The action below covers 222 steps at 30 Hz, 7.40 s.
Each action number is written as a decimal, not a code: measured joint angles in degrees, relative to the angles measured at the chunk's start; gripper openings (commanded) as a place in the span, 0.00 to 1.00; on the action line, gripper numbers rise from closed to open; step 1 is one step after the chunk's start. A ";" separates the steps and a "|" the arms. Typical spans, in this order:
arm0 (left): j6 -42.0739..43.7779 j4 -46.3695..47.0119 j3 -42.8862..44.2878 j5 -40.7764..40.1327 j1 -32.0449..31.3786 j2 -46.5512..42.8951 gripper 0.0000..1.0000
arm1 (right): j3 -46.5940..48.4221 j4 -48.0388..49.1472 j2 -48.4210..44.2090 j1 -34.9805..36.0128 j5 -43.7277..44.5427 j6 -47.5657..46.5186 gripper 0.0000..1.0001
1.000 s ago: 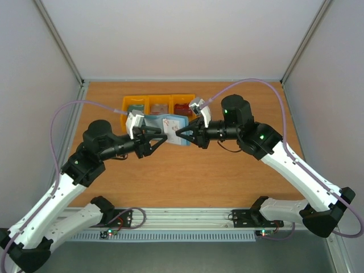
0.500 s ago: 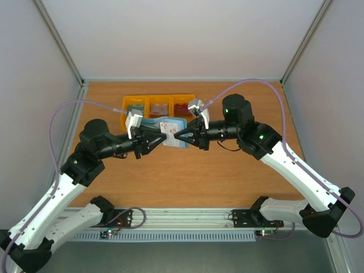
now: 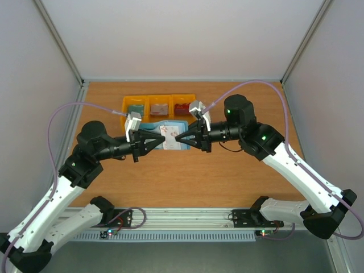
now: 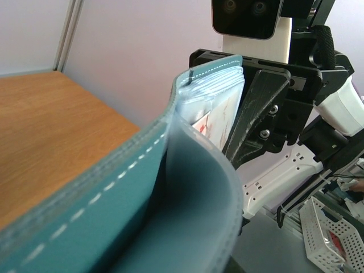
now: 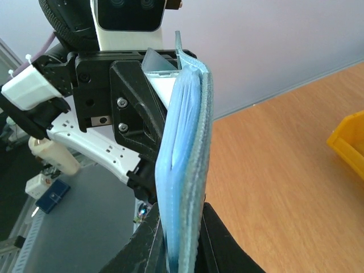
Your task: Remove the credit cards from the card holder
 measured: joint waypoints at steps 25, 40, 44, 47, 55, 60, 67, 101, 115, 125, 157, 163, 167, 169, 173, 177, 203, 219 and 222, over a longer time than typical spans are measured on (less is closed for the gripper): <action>4.07 -2.89 0.11 -0.94 -0.44 -1.75 0.00 | -0.15 -1.79 -0.17 -3.45 -5.53 -1.62 0.19; 6.49 -5.86 1.16 -1.86 0.04 -2.54 0.00 | -1.05 -1.66 -1.03 -5.88 -6.69 -0.79 0.01; 7.61 -6.95 1.77 -2.73 0.44 -3.45 0.00 | -1.20 -2.03 -1.90 -7.65 -6.75 -0.72 0.01; 7.85 -7.04 1.75 -2.51 0.48 -3.61 0.00 | -1.20 -1.70 -1.99 -7.74 -7.48 -0.20 0.01; 5.79 -6.67 1.70 -4.72 0.76 -3.17 0.00 | -1.07 -2.21 -1.66 -8.00 -6.40 0.70 0.01; 5.88 -8.92 1.73 -9.94 2.54 -3.13 0.00 | -1.16 -5.07 -1.29 -12.04 -1.40 1.81 0.01; 4.61 -12.04 2.91 -15.41 6.25 -0.31 0.00 | -4.79 -3.63 0.24 -16.65 2.80 6.99 0.01; -3.50 -32.44 57.27 -22.10 22.12 62.23 0.00 | -6.16 -9.99 -1.36 -26.71 10.60 9.64 0.01; -21.29 -26.95 46.90 -23.26 21.16 63.52 0.00 | -7.93 -9.07 -0.22 -26.75 16.83 24.39 0.01; -20.98 -28.96 38.62 -13.14 21.73 54.18 0.00 | -16.31 -10.95 13.60 -26.75 5.64 27.45 0.01; -8.70 -52.65 38.71 -3.28 20.70 38.53 0.00 | -3.10 -30.80 19.61 -24.04 29.88 5.40 0.59; -10.82 -52.52 38.23 -1.09 20.61 36.02 0.00 | -0.17 -17.53 3.37 5.27 47.69 -12.79 0.60; -12.00 -52.11 37.68 0.09 20.52 35.28 0.00 | -6.08 -2.51 0.70 15.47 53.99 -26.97 0.68; -12.39 -52.11 37.09 0.31 20.48 34.73 0.00 | -9.92 8.11 2.73 19.63 58.03 -35.58 0.75; -12.98 -52.13 36.68 0.57 20.39 34.07 0.00 | -16.94 26.75 8.76 24.11 61.24 -49.70 0.83; -13.20 -52.09 36.68 1.01 20.37 34.05 0.00 | -18.82 43.60 16.48 24.33 65.02 -62.47 0.86; -14.23 -49.96 36.17 2.23 20.44 33.75 0.00 | -18.75 66.90 23.76 21.18 74.66 -77.05 0.01; -2.32 -52.24 39.28 4.42 22.05 31.41 0.86 | -18.56 37.29 2.89 11.96 57.83 -52.61 0.01; 12.61 -53.35 40.35 5.86 22.29 27.67 0.77 | -17.27 27.45 -1.55 8.09 47.12 -46.58 0.01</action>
